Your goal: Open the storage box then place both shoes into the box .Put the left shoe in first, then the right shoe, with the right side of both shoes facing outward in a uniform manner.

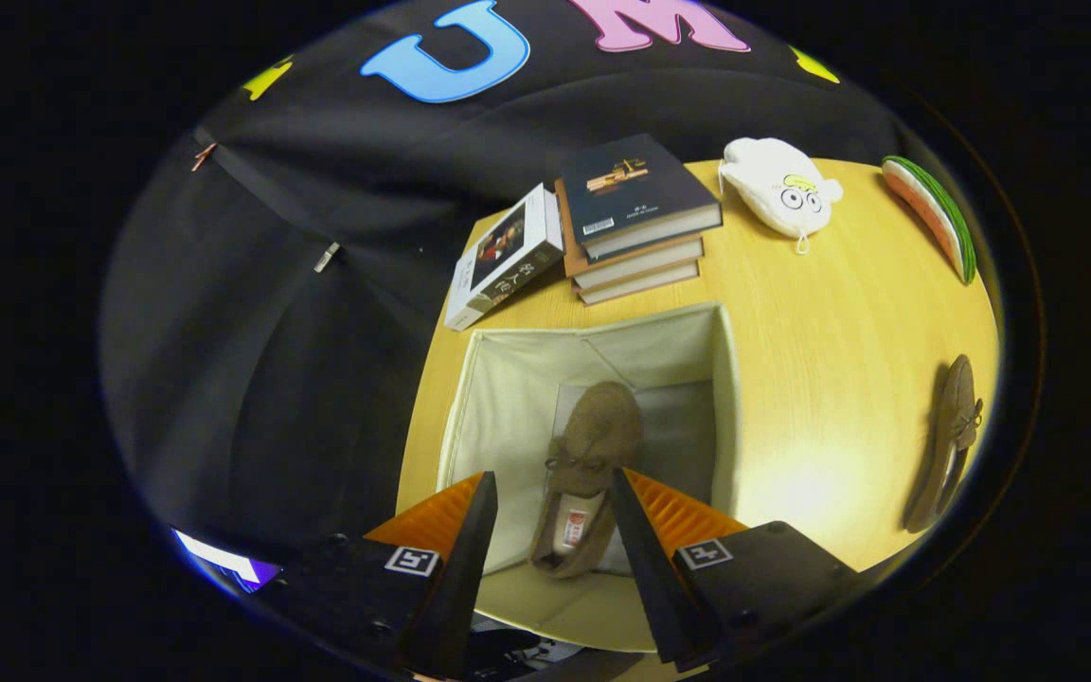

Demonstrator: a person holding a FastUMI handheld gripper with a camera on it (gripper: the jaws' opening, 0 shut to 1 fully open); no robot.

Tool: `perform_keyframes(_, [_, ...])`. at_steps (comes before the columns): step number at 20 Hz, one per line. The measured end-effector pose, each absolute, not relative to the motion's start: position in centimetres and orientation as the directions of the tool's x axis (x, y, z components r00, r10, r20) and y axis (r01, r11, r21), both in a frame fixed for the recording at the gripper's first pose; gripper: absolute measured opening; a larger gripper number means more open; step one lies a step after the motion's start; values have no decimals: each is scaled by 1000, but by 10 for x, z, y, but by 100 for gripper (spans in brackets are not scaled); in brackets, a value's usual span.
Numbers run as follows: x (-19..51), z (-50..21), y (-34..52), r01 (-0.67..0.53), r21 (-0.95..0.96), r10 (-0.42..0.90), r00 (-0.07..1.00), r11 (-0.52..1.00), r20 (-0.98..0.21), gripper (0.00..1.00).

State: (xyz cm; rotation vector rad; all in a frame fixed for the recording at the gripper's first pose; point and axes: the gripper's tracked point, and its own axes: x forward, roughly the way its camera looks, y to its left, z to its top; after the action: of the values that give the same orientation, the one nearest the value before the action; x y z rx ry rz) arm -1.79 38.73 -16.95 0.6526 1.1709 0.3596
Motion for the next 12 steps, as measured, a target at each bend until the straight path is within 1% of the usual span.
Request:
perform_keyframes(3, [-12,-158,320,39,602,516,471,798,-715,76])
perform_keyframes(6, [-15,-160,232,48,520,407,564,853,-718,76])
perform_keyframes(8, [-24,-174,175,68,452,331,587,889,-739,76])
perform_keyframes(12, [-62,-216,73,132,339,210,565,932,-798,76])
